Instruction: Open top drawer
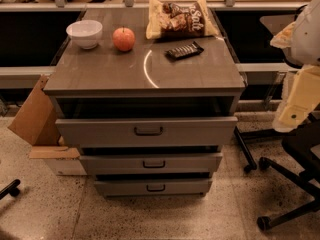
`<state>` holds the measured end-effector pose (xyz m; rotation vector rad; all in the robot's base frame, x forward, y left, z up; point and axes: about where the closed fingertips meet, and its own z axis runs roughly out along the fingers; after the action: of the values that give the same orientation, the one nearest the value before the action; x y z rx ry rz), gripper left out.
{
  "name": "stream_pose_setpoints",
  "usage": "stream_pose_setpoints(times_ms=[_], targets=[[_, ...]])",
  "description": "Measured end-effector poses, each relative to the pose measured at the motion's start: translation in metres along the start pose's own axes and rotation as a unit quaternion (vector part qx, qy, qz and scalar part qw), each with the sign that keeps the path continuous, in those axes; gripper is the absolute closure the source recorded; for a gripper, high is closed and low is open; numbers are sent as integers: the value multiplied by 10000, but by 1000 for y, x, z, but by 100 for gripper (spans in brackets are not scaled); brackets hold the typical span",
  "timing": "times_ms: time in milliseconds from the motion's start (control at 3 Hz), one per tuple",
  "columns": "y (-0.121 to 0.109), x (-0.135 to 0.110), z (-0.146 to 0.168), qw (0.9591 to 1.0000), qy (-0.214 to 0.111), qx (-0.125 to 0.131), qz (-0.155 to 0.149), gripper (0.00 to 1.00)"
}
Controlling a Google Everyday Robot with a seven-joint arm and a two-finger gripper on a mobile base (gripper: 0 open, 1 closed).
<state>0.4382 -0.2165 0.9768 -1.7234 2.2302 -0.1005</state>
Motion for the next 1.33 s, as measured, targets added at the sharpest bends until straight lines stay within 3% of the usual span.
stream_pose_setpoints(times_ms=[333, 667, 1000, 1333], targets=[[0, 0, 0, 10000, 0, 0, 0, 0], [5, -5, 19, 9997, -173, -12, -185, 0], [18, -15, 66, 9970, -520, -159, -559, 0], [18, -15, 66, 9970, -520, -159, -559, 0]])
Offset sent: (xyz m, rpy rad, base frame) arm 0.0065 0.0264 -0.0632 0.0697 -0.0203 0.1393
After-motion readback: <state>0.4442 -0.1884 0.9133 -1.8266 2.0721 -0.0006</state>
